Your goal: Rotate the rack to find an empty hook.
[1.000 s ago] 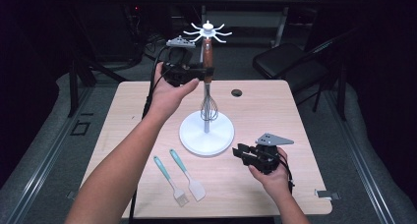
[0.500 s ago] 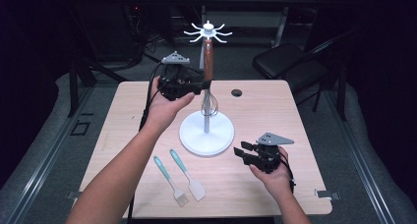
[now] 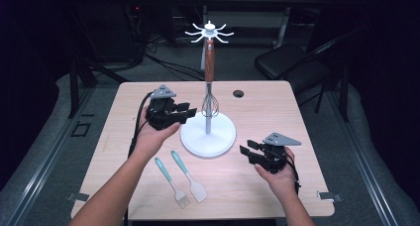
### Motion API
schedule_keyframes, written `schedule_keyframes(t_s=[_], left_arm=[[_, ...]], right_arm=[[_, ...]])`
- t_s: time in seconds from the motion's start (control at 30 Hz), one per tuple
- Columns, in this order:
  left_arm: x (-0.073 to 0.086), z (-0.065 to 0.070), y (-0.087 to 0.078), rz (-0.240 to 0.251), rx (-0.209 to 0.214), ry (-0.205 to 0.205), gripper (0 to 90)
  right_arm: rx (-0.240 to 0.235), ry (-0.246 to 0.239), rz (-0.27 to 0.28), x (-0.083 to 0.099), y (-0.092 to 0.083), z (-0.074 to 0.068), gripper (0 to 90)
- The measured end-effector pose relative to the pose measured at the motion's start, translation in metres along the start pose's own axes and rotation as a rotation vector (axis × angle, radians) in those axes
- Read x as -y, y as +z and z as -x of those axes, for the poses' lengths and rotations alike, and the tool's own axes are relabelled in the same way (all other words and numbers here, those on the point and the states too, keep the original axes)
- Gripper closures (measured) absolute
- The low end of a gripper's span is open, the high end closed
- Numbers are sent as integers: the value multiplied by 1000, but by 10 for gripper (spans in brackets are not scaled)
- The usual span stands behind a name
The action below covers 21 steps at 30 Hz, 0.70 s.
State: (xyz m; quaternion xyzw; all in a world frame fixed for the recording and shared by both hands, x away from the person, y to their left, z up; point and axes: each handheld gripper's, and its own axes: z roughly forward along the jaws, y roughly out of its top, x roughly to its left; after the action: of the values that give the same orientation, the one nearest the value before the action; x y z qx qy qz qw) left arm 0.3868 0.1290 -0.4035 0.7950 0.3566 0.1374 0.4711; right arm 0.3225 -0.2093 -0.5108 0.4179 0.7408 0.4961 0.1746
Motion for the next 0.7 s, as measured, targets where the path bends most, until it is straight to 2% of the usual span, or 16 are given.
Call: schedule_keyframes(t_s=[0.1, 0.17, 0.37, 0.43, 0.5, 0.57, 0.7], left_arm=[[22, -7, -4, -2, -17, -22, 628], [38, -13, -7, -5, -28, -50, 634], [75, -24, -18, 1, -56, -87, 634], [87, -29, -22, -1, -64, -103, 634], [99, -36, -24, 0, -68, -145, 634], [106, -41, -25, -8, -73, -163, 634], [121, -46, -29, -7, -92, -189, 633]], right_arm=[[6, -12, 18, 0, 0, 0, 606], [-1, -9, 25, -1, -1, 0, 629], [-5, -24, 56, -4, -5, 1, 686], [-10, -21, 75, -6, -6, 0, 745], [-9, -19, 80, -8, -7, 0, 821], [-9, -22, 80, -10, -7, 0, 891], [-11, -53, 88, -16, -9, -3, 900]])
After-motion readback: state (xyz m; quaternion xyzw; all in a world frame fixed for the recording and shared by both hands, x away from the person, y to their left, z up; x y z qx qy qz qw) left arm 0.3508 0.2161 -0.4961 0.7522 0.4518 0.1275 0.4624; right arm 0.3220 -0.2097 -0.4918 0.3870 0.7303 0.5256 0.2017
